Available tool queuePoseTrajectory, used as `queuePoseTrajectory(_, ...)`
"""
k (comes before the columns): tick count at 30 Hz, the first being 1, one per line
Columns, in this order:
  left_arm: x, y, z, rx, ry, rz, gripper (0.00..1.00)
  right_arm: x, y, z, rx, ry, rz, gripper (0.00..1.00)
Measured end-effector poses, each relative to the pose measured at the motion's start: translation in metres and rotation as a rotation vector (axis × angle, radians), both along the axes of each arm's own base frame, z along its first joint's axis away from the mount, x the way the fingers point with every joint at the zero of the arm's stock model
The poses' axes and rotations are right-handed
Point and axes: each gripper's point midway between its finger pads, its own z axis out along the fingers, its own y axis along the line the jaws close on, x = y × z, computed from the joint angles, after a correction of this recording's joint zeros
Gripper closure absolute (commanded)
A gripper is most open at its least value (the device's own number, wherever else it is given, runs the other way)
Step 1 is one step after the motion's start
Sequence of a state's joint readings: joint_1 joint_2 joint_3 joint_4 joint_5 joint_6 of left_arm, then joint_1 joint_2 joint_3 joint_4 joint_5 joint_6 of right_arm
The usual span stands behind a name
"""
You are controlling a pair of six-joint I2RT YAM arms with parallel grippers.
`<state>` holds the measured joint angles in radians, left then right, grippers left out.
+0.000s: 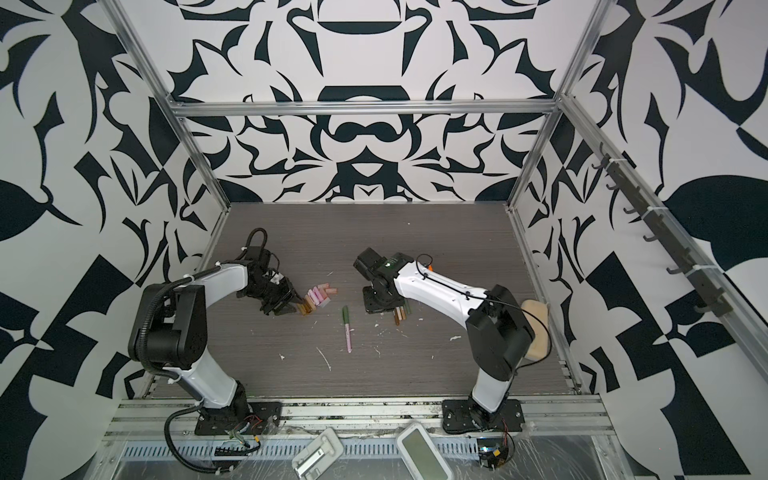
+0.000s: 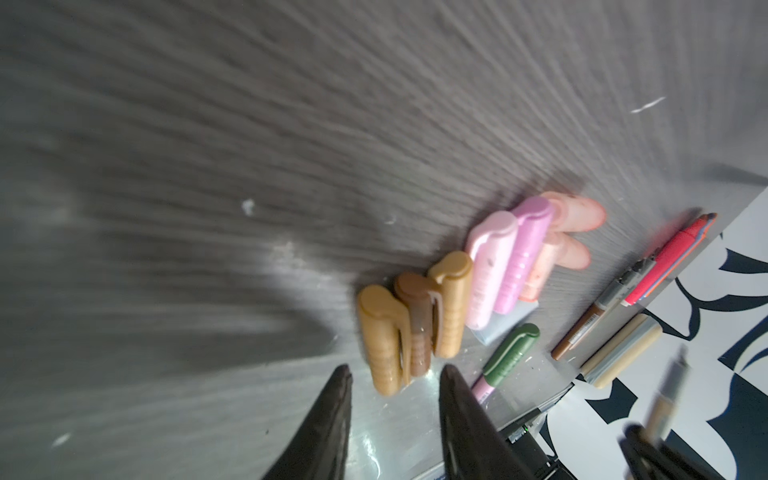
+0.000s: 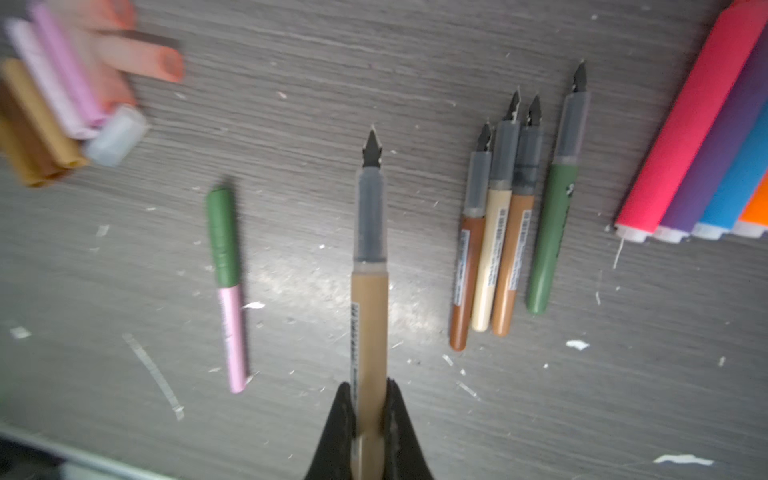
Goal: Open the pen caps
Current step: 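Lay the uncapped beige pen beside the uncapped pens, open right gripper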
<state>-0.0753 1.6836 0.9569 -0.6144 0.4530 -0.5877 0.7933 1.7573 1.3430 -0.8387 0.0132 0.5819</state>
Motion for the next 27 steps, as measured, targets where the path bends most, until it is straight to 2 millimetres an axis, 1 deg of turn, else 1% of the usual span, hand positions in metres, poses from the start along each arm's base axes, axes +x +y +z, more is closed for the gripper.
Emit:
queuePoseTrajectory(4,0.0,0.004,0.015,0.004,-0.032,0.009,0.6,0.008,-0.007,-0.022,-0.099,0.01,0.009,1.0)
queuePoseTrajectory(6,0.002,0.006,0.028,0.013,-0.068,0.014,0.59,0.012,-0.012,-0.031,-0.15,0.01,0.006,1.0)
queuePoseTrajectory(8,0.005,0.008,0.042,0.02,-0.11,0.018,0.58,0.015,-0.017,-0.036,-0.192,0.003,-0.001,0.98)
queuePoseTrajectory(11,0.013,0.009,0.066,0.026,-0.177,0.023,0.58,0.018,-0.022,-0.041,-0.243,-0.006,-0.01,0.98)
queuePoseTrajectory(13,0.019,0.01,0.075,0.027,-0.202,0.026,0.58,0.018,-0.025,-0.043,-0.271,-0.008,-0.012,0.98)
queuePoseTrajectory(16,0.021,0.011,0.078,0.028,-0.209,0.028,0.58,0.015,-0.026,-0.045,-0.305,-0.012,-0.006,0.99)
queuePoseTrajectory(24,0.016,0.013,0.076,0.03,-0.182,0.032,0.58,0.0,-0.017,-0.05,-0.337,-0.011,0.018,0.98)
queuePoseTrajectory(27,0.014,0.014,0.076,0.031,-0.177,0.033,0.58,-0.002,-0.016,-0.052,-0.342,-0.01,0.019,0.91)
